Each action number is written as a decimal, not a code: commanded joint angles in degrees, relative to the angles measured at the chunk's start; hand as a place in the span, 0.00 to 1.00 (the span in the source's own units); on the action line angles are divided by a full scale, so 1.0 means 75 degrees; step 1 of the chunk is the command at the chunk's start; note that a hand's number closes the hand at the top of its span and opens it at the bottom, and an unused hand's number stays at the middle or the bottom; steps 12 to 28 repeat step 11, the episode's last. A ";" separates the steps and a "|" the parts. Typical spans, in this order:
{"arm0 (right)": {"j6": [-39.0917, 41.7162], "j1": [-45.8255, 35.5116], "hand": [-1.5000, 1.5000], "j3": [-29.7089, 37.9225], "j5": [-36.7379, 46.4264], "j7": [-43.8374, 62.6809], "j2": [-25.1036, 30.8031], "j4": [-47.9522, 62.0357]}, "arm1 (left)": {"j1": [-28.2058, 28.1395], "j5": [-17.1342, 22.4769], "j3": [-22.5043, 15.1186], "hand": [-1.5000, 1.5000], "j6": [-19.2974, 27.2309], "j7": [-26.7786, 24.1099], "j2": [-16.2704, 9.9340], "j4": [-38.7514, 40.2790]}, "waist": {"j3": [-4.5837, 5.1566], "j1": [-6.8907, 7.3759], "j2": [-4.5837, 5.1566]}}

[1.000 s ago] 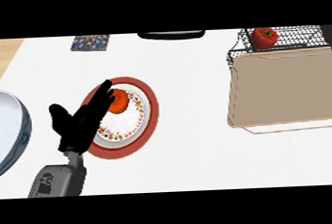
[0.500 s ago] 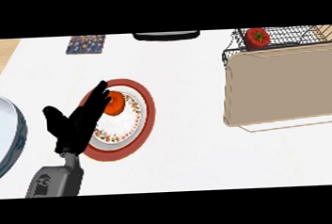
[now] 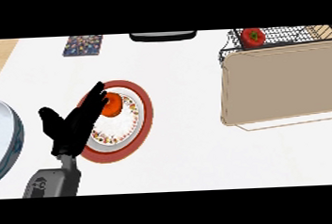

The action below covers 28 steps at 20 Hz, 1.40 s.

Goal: Pick the bell pepper from the tray and place it in the tiered basket

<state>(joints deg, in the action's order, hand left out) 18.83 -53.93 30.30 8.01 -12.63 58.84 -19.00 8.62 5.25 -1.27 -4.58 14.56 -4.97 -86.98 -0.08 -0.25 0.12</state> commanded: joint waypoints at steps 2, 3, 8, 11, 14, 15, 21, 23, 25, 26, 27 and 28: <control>0.1810 0.1073 0.00 0.0329 -0.0319 -0.0776 0.1301 0.0321 | 0.0030 -0.0170 -0.0130 0.50 0.0205 -0.0056 0.0213 0.0048 | -0.0008 0.0007 0.0021; 0.2011 0.1332 0.00 0.0415 -0.0363 -0.0860 0.1557 0.0454 | 0.0083 -0.0139 -0.0123 0.50 0.0061 -0.0160 0.0156 0.0188 | -0.0009 -0.0018 0.0025; 0.2391 0.2107 0.00 0.0704 -0.0458 -0.1725 0.2056 0.1014 | 0.0131 0.0108 0.0077 0.50 -0.0183 -0.0127 -0.0039 0.0059 | -0.0029 0.0121 0.0071; 0.2944 0.2329 0.00 0.0859 -0.0583 -0.1637 0.2710 0.1180 | -0.0062 -0.0008 -0.0049 0.50 -0.0047 -0.0075 0.0060 -0.0200 | -0.0027 0.0119 0.0044; 0.2944 0.2329 0.00 0.0859 -0.0583 -0.1637 0.2710 0.1180 | -0.0062 -0.0008 -0.0049 0.50 -0.0047 -0.0075 0.0060 -0.0200 | -0.0027 0.0119 0.0044; 0.2944 0.2329 0.00 0.0859 -0.0583 -0.1637 0.2710 0.1180 | -0.0062 -0.0008 -0.0049 0.50 -0.0047 -0.0075 0.0060 -0.0200 | -0.0027 0.0119 0.0044; 0.2944 0.2329 0.00 0.0859 -0.0583 -0.1637 0.2710 0.1180 | -0.0062 -0.0008 -0.0049 0.50 -0.0047 -0.0075 0.0060 -0.0200 | -0.0027 0.0119 0.0044; 0.2944 0.2329 0.00 0.0859 -0.0583 -0.1637 0.2710 0.1180 | -0.0062 -0.0008 -0.0049 0.50 -0.0047 -0.0075 0.0060 -0.0200 | -0.0027 0.0119 0.0044; 0.2944 0.2329 0.00 0.0859 -0.0583 -0.1637 0.2710 0.1180 | -0.0062 -0.0008 -0.0049 0.50 -0.0047 -0.0075 0.0060 -0.0200 | -0.0027 0.0119 0.0044; 0.2944 0.2329 0.00 0.0859 -0.0583 -0.1637 0.2710 0.1180 | -0.0062 -0.0008 -0.0049 0.50 -0.0047 -0.0075 0.0060 -0.0200 | -0.0027 0.0119 0.0044; 0.2944 0.2329 0.00 0.0859 -0.0583 -0.1637 0.2710 0.1180 | -0.0062 -0.0008 -0.0049 0.50 -0.0047 -0.0075 0.0060 -0.0200 | -0.0027 0.0119 0.0044; 0.2944 0.2329 0.00 0.0859 -0.0583 -0.1637 0.2710 0.1180 | -0.0062 -0.0008 -0.0049 0.50 -0.0047 -0.0075 0.0060 -0.0200 | -0.0027 0.0119 0.0044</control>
